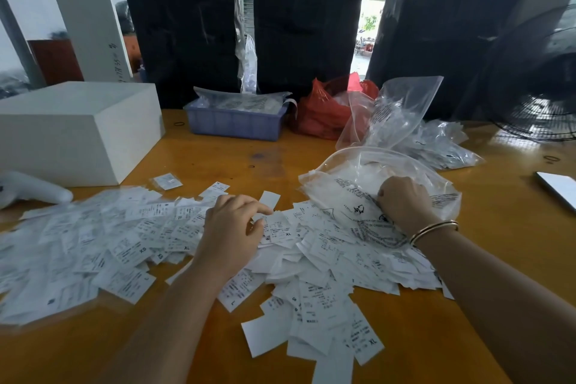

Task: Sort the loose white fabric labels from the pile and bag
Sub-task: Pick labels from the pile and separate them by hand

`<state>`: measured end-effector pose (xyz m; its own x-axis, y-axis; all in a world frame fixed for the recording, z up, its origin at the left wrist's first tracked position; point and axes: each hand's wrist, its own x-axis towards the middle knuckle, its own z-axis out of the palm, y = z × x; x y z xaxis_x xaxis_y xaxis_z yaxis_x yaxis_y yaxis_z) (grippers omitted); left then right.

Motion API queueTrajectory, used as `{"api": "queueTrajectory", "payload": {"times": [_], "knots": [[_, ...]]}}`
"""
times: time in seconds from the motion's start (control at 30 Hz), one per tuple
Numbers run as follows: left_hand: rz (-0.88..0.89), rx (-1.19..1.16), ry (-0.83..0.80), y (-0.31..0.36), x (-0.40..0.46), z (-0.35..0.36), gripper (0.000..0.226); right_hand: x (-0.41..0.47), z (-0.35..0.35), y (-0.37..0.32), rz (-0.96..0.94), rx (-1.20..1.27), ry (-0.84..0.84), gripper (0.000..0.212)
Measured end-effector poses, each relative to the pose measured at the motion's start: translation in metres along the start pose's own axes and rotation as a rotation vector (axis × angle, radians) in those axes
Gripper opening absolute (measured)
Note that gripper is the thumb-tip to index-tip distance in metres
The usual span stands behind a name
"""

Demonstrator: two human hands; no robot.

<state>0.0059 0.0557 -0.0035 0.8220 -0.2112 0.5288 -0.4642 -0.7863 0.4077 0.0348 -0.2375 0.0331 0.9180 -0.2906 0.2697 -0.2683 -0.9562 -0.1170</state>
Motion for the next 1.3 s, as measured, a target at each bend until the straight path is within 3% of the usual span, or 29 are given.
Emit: {"api": "queueTrajectory", "payload": {"times": [0.27, 0.43, 0.53, 0.63, 0.7, 0.73, 0.8, 0.87, 0.9, 0.97, 1.1, 1.3], "knots": [[0.003, -0.011, 0.003, 0.001, 0.001, 0.000, 0.020, -0.005, -0.011, -0.002, -0.048, 0.131, 0.202, 0.018], [-0.033, -0.149, 0.009, 0.007, 0.002, -0.003, 0.018, -0.023, -0.033, -0.029, -0.261, 0.528, 0.383, 0.015], [-0.123, -0.468, -0.081, 0.015, 0.000, -0.010, 0.018, -0.051, -0.032, -0.057, -0.332, 0.817, 0.173, 0.005], [-0.198, -0.694, -0.196, 0.018, -0.001, -0.014, 0.055, -0.075, -0.019, -0.079, -0.278, 1.019, -0.139, 0.008], [-0.232, -0.761, -0.253, 0.018, 0.000, -0.013, 0.071, -0.083, -0.010, -0.088, -0.247, 1.138, -0.247, 0.009], [-0.260, -0.790, -0.260, 0.018, 0.000, -0.012, 0.070, -0.085, -0.007, -0.091, -0.232, 1.173, -0.270, 0.011], [-0.311, -0.817, -0.203, 0.017, 0.001, -0.010, 0.040, -0.087, -0.002, -0.095, -0.201, 1.199, -0.278, 0.014], [-0.381, -0.828, -0.111, 0.014, 0.003, -0.008, 0.007, -0.088, 0.003, -0.096, -0.186, 1.193, -0.258, 0.013], [-0.426, -0.851, -0.083, 0.012, 0.004, -0.007, 0.003, -0.089, 0.005, -0.096, -0.195, 1.158, -0.247, 0.009], [-0.512, -0.949, -0.034, 0.008, 0.006, -0.007, 0.003, -0.091, 0.008, -0.095, -0.278, 0.939, -0.206, 0.008], [-0.568, -0.967, 0.088, 0.005, 0.007, -0.008, 0.011, -0.095, 0.019, -0.094, -0.573, 0.434, -0.099, 0.039], [-0.545, -0.910, 0.143, 0.007, 0.006, -0.010, 0.010, -0.099, 0.024, -0.096, -0.677, 0.327, 0.053, 0.032]]}}
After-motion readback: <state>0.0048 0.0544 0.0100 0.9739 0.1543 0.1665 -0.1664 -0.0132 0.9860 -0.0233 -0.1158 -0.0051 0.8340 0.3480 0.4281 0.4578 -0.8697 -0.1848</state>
